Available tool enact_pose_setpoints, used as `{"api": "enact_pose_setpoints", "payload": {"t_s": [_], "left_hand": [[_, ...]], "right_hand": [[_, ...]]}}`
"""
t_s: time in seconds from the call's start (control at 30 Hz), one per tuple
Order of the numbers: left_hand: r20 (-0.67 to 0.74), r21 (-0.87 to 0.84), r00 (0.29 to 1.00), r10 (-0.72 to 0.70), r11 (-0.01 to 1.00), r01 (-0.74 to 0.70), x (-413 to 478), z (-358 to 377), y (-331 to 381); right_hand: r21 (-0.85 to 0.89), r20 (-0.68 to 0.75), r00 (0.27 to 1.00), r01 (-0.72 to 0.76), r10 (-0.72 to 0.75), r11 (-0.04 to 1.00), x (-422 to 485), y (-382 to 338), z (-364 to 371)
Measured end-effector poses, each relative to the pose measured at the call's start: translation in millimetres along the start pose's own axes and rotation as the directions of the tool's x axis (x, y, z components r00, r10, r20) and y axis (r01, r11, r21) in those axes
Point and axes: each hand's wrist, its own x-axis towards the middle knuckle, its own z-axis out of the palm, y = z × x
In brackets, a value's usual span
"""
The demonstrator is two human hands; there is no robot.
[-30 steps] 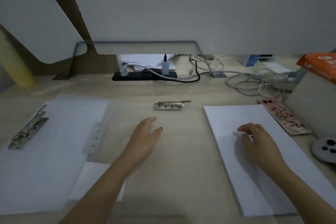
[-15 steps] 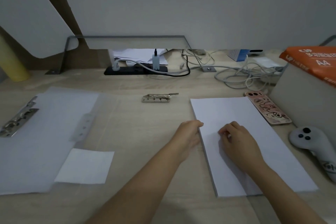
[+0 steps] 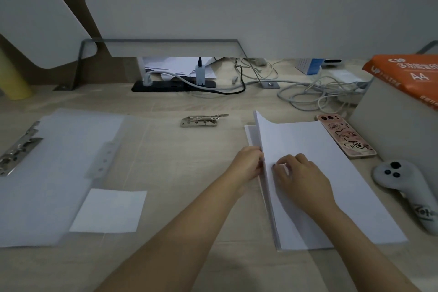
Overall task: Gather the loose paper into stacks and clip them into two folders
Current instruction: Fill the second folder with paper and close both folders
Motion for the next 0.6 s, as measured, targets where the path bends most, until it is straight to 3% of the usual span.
{"api": "enact_pose_setpoints", "payload": {"t_s": [0.07, 0.13, 0.27, 0.33, 0.43, 0.5, 0.6], "left_hand": [[0.048, -0.048, 0.997, 0.056, 0.997, -0.053, -9, 2, -11], [0.053, 0.008, 0.988, 0.145, 0.989, -0.145, -16, 7, -23], [-0.064, 0.405, 0.935, 0.349, 0.865, -0.296, -15, 18, -40], [-0.095, 0.447, 0.946, 0.31, 0.862, -0.237, -16, 23, -39], [-0.122, 0.4, 0.983, 0.14, 0.913, -0.081, -19, 22, -25], [-0.077, 0.38, 0.996, 0.053, 0.925, -0.02, -18, 18, -15], [-0.017, 0.175, 0.999, -0.034, 0.984, 0.037, -16, 7, -4]], "right_hand": [[0.071, 0.023, 0.998, -0.053, 0.051, 0.996, 1, -2, -2], [0.139, 0.063, 0.993, -0.105, 0.097, 0.985, 2, -4, -5], [0.194, 0.089, 0.988, -0.138, 0.123, 0.971, 1, -4, -5], [0.189, 0.094, 0.989, -0.134, 0.118, 0.973, 0, -4, -4], [0.19, 0.094, 0.989, -0.129, 0.112, 0.973, -2, -5, -5], [0.179, 0.098, 0.989, -0.128, 0.112, 0.976, -2, -5, -5], [0.162, 0.108, 0.988, -0.123, 0.106, 0.979, -2, -4, -5]]}}
